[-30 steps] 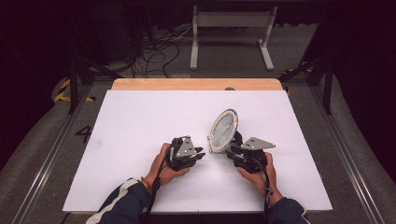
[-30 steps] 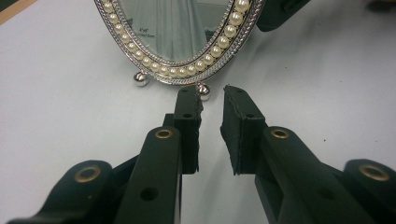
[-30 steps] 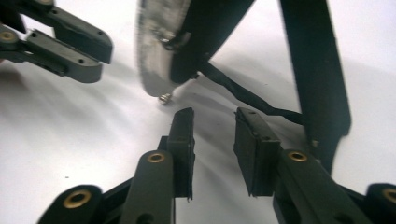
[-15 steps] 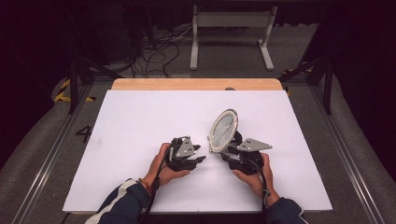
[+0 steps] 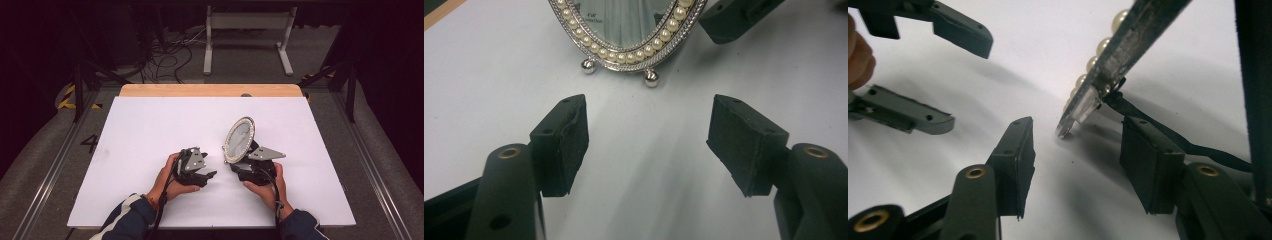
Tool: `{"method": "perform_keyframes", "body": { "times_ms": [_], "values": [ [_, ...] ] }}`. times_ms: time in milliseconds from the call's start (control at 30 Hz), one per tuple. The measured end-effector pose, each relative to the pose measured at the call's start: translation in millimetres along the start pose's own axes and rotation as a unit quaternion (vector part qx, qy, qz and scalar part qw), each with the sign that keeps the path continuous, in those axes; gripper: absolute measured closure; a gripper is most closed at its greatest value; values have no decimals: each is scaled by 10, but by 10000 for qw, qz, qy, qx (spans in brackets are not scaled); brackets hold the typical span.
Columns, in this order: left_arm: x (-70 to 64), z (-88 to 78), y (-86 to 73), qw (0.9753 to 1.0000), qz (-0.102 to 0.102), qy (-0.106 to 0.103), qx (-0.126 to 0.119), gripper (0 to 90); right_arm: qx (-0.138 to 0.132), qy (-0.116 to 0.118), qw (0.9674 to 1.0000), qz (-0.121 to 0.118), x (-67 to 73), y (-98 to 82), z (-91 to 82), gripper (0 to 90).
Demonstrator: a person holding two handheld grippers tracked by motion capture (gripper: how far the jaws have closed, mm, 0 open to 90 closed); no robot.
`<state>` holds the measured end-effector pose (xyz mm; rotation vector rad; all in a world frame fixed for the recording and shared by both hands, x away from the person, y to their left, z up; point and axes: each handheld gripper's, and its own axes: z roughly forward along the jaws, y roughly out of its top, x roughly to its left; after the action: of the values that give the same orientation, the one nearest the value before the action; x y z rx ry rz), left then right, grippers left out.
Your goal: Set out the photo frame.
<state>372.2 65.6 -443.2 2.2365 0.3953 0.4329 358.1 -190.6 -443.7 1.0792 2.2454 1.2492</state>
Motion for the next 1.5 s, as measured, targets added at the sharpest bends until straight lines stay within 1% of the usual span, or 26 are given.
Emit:
{"method": "perform_keyframes", "body": {
  "times_ms": [100, 167, 267, 333, 400, 467, 533, 600, 667, 733, 767, 833, 967, 1100, 1500],
  "values": [
    [11, -72, -24, 10000, -9, 50, 11, 312, -10, -35, 10000, 42, -1, 15, 30, 465],
    [15, -117, -43, 10000, -29, 76, 18, 304, -45, -61, 9999, 135, -14, 28, 51, 464],
    [12, -166, -71, 9999, -38, 132, 68, 294, -172, -170, 9990, 370, -30, 41, 66, 472],
    [1, -205, -93, 9998, -5, 177, 109, 292, -268, -157, 9980, 546, -35, 46, 83, 472],
    [-9, -255, -115, 9996, 18, 228, 153, 290, -300, -165, 9976, 601, -22, 53, 96, 474],
    [-6, -302, -136, 9995, 72, 269, 135, 289, -303, -164, 9974, 634, -9, 60, 122, 475],
    [-1, -339, -155, 9994, 38, 301, 134, 286, -311, -203, 9968, 705, 2, 72, 148, 481],
    [10, -388, -181, 9994, 4, 327, 118, 280, -413, -271, 9960, 749, 1, 82, 169, 496],
    [20, -423, -204, 9993, -27, 361, 109, 278, -437, -344, 9953, 796, -2, 82, 195, 520],
    [31, -455, -231, 9992, -73, 371, 114, 277, -460, -345, 9940, 931, -10, 81, 216, 545],
    [38, -467, -243, 9991, -88, 397, 116, 277, -484, -319, 9935, 980, -13, 84, 224, 576],
    [50, -485, -261, 9991, -108, 401, 113, 276, -483, -268, 9936, 984, -8, 87, 227, 609],
    [51, -490, -270, 9989, -163, 417, 136, 273, -478, -204, 9937, 996, -22, 82, 223, 621],
    [34, -471, -266, 9991, -89, 388, 170, 272, -427, -154, 9939, 1002, -36, 82, 213, 627],
    [32, -472, -264, 9991, -100, 379, 170, 268, -263, -22, 9953, 927, -67, 88, 171, 654]
  ]
}}
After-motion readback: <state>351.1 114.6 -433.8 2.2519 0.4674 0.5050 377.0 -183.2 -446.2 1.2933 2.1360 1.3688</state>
